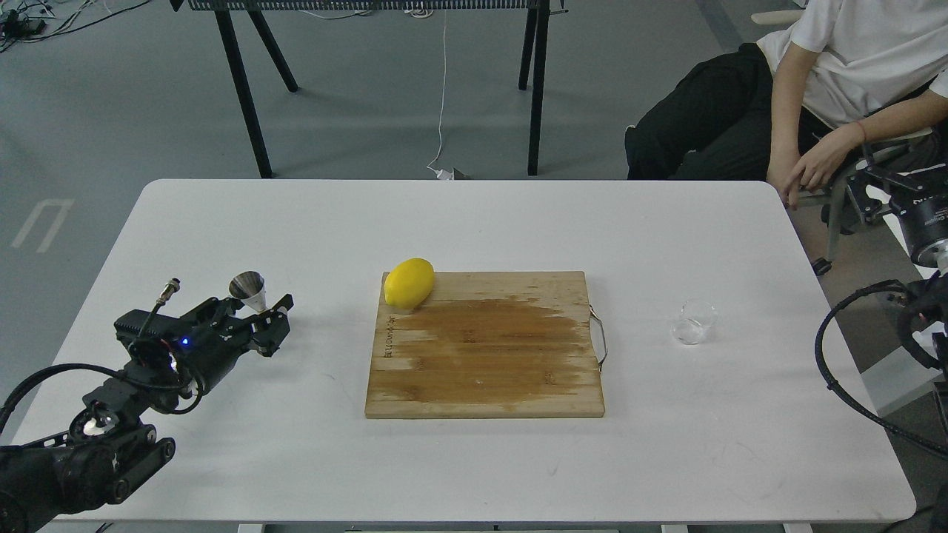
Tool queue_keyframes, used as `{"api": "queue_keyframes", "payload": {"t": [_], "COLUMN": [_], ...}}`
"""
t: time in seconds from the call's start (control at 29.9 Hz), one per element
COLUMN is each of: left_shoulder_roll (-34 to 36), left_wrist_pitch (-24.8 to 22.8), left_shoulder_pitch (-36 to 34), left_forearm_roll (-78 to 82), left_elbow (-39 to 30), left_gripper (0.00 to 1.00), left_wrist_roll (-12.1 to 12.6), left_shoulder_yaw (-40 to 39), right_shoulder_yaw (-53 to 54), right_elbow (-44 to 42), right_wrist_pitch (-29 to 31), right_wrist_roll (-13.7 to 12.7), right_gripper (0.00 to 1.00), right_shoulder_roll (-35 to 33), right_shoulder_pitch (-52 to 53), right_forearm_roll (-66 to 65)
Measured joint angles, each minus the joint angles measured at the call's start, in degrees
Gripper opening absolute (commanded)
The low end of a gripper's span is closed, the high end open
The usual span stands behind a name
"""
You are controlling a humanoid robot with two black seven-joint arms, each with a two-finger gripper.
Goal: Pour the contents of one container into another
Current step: 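Close the left gripper on the metal jigger and lift it, then carry the jigger onto the wooden board and set it upright beside the lemon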
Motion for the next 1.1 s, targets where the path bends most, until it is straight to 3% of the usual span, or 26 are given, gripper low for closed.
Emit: {"api": "queue_keyframes", "payload": {"t": [0.13,0.3,0.5,0.94,1.1], "left_shoulder_roll": [0.14,0.14,0.14,1.22,1.7], "left_wrist_pitch": [-0.09,-0.06,0.0,0.01,0.01], "left_shoulder_pitch": [-0.29,-0.07,0.17,-4.52,-8.95], "left_forearm_roll": [-0.6,-0.27,-0.01,0.68,3.73], "left_elbow": [0.04,0.04,0.04,-2.33,-9.83], "left_gripper": [0.33,0.26,0.08,0.08,0.08], "left_wrist_roll": [-0.05,-0.09,-0.14,-0.16,-0.24], "left_shoulder_yaw": [0.37,0.51,1.45,3.05,3.06], "right_shoulder_yaw": [-0.01,-0.01,-0.01,-0.01,0.17], "right_elbow": [0.0,0.0,0.0,0.02,0.04], "right_wrist_pitch": [0.0,0.0,0.0,0.0,0.0], "right_wrist_roll": [0.0,0.0,0.0,0.0,0.0], "right_gripper": [1.0,1.0,1.0,1.0,1.0], "right_shoulder_roll": [0.0,0.0,0.02,0.03,-0.74], "right_shoulder_pitch": [0.02,0.09,0.09,0.14,-0.44], "right_forearm_roll": [0.0,0.0,0.0,0.0,0.0]}}
